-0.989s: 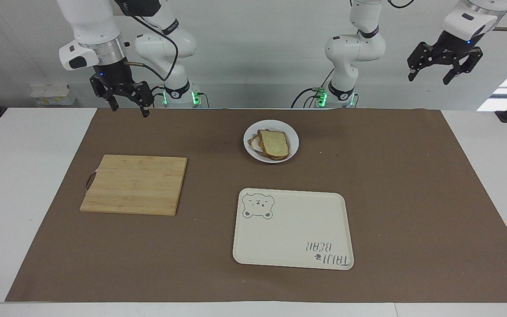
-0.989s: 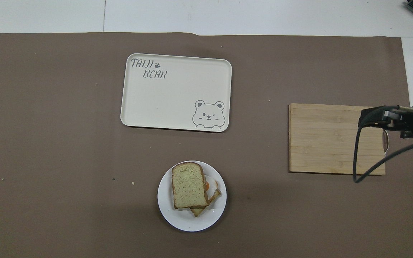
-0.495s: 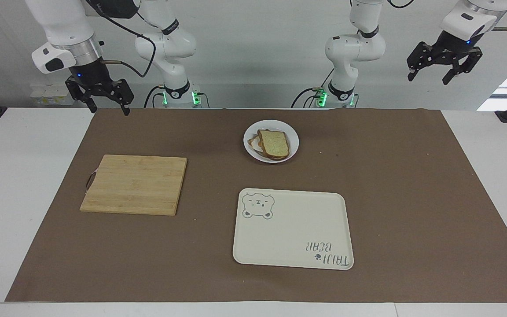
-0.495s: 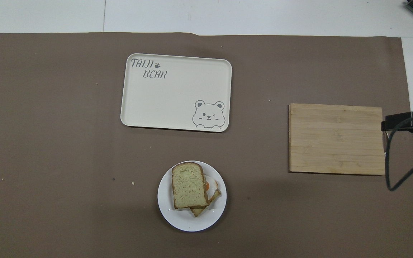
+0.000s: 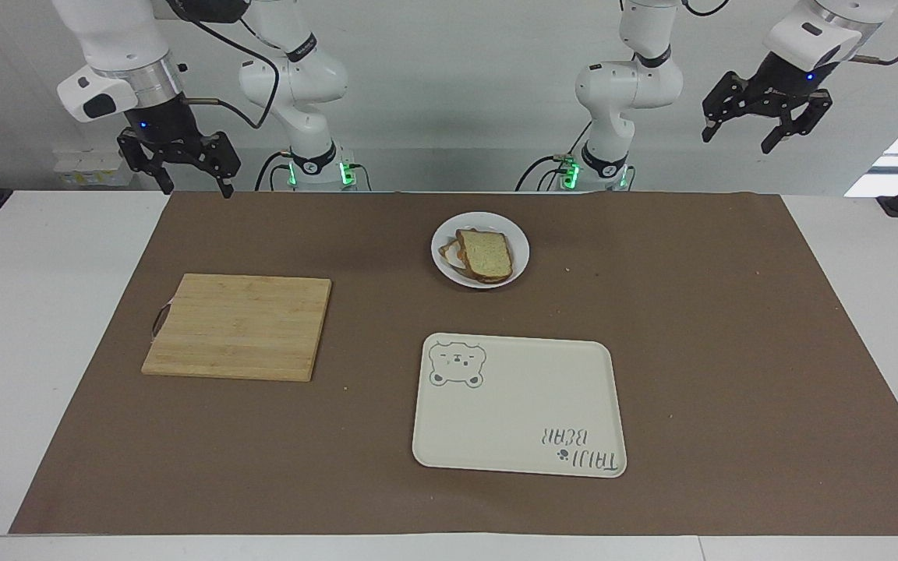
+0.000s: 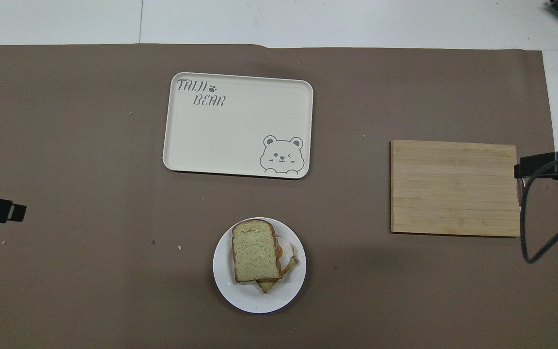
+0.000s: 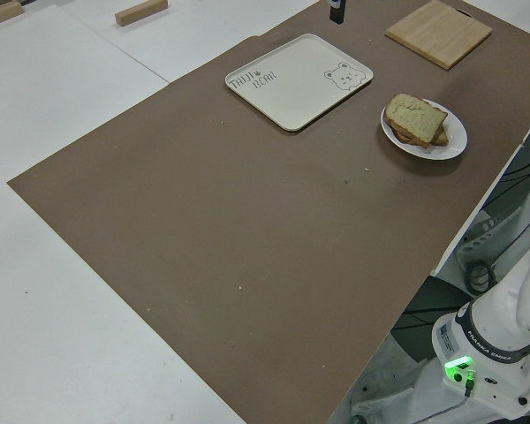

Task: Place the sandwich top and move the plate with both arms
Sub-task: 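Reach the left gripper to the rim of the white plate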

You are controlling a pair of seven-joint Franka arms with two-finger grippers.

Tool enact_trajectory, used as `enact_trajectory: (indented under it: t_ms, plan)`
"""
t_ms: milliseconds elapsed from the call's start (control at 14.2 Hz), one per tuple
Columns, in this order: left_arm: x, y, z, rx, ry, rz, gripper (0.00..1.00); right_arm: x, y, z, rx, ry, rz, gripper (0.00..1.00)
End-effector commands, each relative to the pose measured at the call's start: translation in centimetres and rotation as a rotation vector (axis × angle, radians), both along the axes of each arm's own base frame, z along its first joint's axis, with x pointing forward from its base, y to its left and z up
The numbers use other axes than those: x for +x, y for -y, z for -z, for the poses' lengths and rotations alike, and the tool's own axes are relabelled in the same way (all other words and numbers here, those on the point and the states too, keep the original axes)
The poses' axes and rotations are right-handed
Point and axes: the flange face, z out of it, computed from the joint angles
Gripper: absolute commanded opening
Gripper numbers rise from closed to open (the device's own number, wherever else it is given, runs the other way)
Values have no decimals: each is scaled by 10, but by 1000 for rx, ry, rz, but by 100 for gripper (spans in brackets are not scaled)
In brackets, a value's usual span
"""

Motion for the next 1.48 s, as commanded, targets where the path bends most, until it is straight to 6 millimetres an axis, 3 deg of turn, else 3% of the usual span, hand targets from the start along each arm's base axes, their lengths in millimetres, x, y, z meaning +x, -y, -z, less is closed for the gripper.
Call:
enact_trajectory:
  t_ms: [0,353,495,777,848,1201,1413]
  plan:
    - [-12,27,50,-76,8,9,100,0,3,-4,2,-7,-22,100]
    - [-21,76,141,-215,-16,3,100,-6,-5,-6,3,-40,-36,100]
    - [-32,85,169,-268,-20,-31,100,-5,-4,-6,3,-31,-33,100]
    - [-51,110,210,-397,-36,-105,100,-5,-2,-6,5,-34,-27,100]
    - [-53,109,225,-434,-46,-154,100,-5,-1,-6,3,-33,-25,100]
    - [-85,147,300,-539,-24,-247,100,-5,-1,-6,5,-32,-24,100]
    - [-100,145,328,-573,-13,-252,100,-5,-1,-6,3,-33,-25,100]
